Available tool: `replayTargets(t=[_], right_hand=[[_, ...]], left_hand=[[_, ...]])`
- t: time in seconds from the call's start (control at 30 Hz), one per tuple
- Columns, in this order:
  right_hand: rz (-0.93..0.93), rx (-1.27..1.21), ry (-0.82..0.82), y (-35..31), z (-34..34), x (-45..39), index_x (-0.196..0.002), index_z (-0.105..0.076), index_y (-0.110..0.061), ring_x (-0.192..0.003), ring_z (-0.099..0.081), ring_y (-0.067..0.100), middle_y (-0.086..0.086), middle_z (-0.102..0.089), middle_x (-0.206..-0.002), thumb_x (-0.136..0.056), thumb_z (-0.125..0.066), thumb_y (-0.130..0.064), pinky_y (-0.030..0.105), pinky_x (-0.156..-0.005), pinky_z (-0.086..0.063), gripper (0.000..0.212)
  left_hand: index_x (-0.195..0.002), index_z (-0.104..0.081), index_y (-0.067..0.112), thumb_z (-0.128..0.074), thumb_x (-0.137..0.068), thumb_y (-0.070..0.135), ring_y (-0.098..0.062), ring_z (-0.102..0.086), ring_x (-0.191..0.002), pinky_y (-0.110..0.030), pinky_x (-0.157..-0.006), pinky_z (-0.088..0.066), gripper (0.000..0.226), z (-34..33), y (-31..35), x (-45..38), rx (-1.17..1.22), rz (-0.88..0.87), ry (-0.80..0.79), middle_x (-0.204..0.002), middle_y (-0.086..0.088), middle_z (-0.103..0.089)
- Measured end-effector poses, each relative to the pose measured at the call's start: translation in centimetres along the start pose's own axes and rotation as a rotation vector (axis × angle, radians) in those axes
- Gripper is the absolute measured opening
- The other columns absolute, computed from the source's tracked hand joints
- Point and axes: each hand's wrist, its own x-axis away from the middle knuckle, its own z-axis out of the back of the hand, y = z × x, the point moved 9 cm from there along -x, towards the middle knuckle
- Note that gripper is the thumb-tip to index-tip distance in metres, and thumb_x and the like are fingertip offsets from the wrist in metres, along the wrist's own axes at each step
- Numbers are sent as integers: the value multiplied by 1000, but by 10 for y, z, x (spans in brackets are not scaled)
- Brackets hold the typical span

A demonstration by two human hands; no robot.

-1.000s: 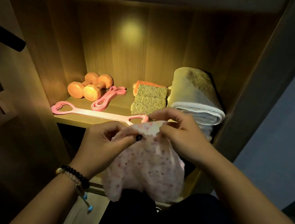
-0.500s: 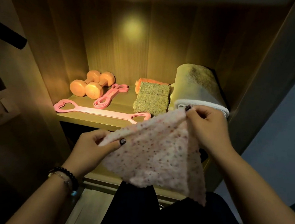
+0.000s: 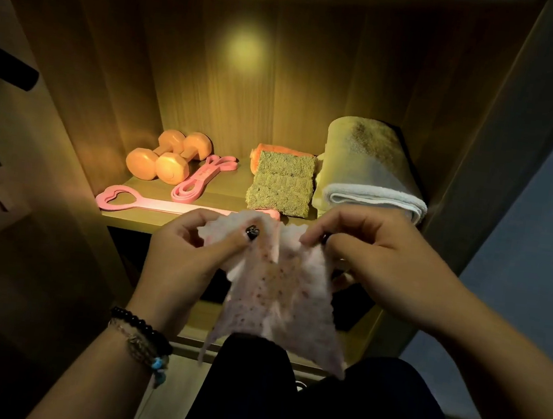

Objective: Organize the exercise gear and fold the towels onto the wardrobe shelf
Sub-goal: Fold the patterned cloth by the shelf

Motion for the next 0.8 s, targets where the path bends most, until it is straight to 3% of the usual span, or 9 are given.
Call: replayTargets(t=[0.13, 0.3, 0.4, 0.47, 0.6, 0.73, 0.8], right_hand=[[-24, 8, -193, -12, -14, 10, -104, -67, -16, -87, -70, 12, -4, -71, -101, -90, -47, 7, 38, -69, -61, 34], [125, 267, -39, -20, 3, 6, -91, -71, -23, -77, -64, 7, -8, -69, -81, -88, -62, -18, 37, -70, -56, 10], [190, 348, 82, -19, 11, 7, -83, -69, -29, -85, -53, 5, -9, -58, -88, -82, -65, -32, 29, -70, -45, 5], [216, 301, 102, -19, 13, 7, -81, -67, -27, -92, -55, 5, -9, -60, -93, -81, -64, -33, 33, -76, -49, 6], [225, 21, -43, -17, 3, 6, -88, -67, -12, -78, -64, 22, 6, -66, -83, -83, -67, -18, 47, -72, -55, 8], [210, -40, -61, -18, 1, 3, -91, -64, -19, -75, -63, 33, 5, -68, -81, -72, -82, -24, 46, -68, -53, 27], [164, -50, -66, -17, 3, 2, -95, -58, -19, -65, -65, 23, 5, -71, -76, -63, -83, -24, 40, -66, -52, 41]], left_hand=[[-86, -74, 14, -69, -60, 20, -20, -69, -88, -29, -75, -58, 27, -20, 17, 10, 102, -45, -132, -94, -6, -74], [-81, -76, 16, -65, -63, 17, -11, -71, -81, -24, -70, -59, 21, -25, 23, 15, 134, -52, -126, -86, 0, -76], [-85, -69, 13, -66, -65, 12, -8, -71, -72, -19, -62, -57, 20, -25, 21, 19, 120, -36, -107, -77, 1, -75], [-86, -68, 12, -66, -67, 11, -8, -70, -70, -19, -61, -57, 19, -27, 19, 21, 104, -29, -113, -76, 0, -75], [-91, -68, 9, -63, -80, 4, -9, -71, -71, -18, -60, -55, 13, -35, 22, 24, 76, -35, -167, -78, -3, -75], [-94, -67, 6, -66, -66, 18, -12, -71, -69, -21, -60, -57, 31, -47, 22, 28, 98, 0, -246, -81, -7, -75], [-92, -69, 7, -67, -62, 22, -14, -71, -70, -24, -62, -57, 33, -51, 20, 29, 85, 10, -262, -83, -9, -75]])
